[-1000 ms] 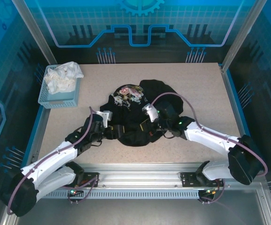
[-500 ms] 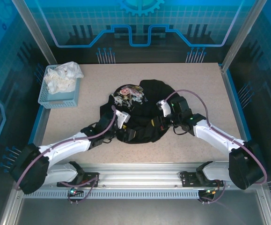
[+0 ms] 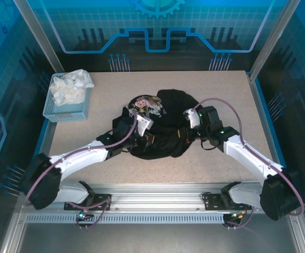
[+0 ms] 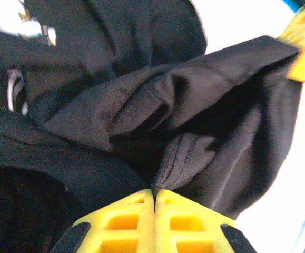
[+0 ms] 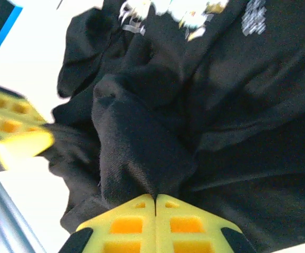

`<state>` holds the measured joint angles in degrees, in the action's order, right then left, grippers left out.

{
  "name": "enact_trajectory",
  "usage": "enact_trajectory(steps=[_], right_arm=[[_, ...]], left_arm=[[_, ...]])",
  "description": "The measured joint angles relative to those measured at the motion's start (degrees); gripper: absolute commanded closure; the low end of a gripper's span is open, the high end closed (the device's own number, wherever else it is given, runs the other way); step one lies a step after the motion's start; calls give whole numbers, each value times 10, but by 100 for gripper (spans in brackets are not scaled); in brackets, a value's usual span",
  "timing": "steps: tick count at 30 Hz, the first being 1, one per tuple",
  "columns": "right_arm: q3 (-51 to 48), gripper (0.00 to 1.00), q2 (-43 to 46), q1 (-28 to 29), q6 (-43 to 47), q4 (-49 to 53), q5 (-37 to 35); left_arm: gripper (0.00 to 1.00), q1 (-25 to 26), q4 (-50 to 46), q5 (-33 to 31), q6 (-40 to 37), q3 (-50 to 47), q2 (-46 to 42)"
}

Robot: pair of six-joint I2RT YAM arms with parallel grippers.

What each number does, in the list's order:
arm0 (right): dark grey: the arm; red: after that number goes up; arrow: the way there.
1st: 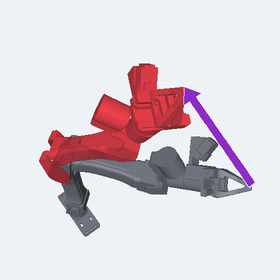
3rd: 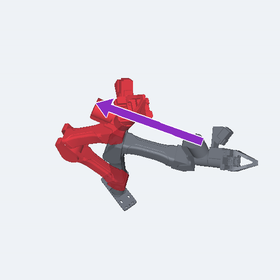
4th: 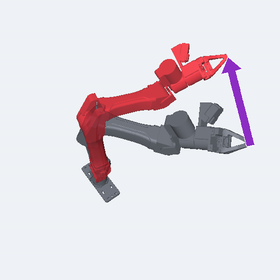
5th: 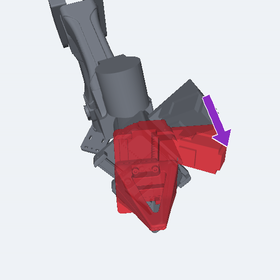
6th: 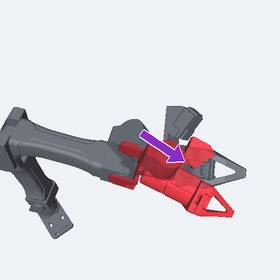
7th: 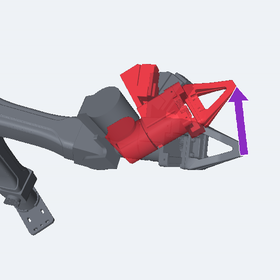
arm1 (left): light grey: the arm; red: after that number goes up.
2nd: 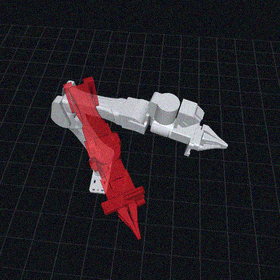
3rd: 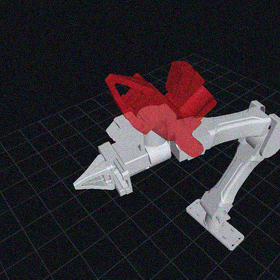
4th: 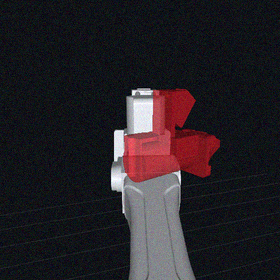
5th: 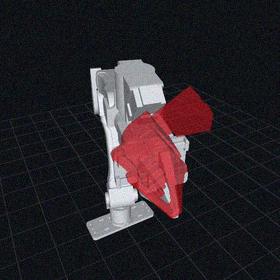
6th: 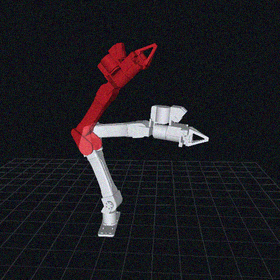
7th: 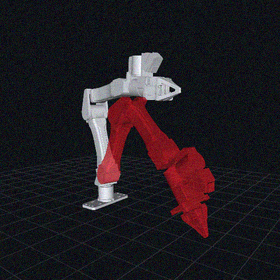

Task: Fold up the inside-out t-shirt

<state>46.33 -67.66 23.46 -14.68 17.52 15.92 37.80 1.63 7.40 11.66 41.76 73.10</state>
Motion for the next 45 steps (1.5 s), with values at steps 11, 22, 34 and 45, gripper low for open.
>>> enact_trajectory(steps=[11,22,34,45], right_arm=[[90,100,96,-7,49,11,-77],[-6,96,89,-7,16,12,-106],[-146,52,118,43,-68,-1,-141],[-56,30,-35,139,-34,-9,-177]], left_arm=[[100,-26,39,-2,84,28,-187],[100,-26,30,-30,94,-8,-176],[100,38,25,49,90,-150,-173],[100,57,20,51,90,-180,-140]])
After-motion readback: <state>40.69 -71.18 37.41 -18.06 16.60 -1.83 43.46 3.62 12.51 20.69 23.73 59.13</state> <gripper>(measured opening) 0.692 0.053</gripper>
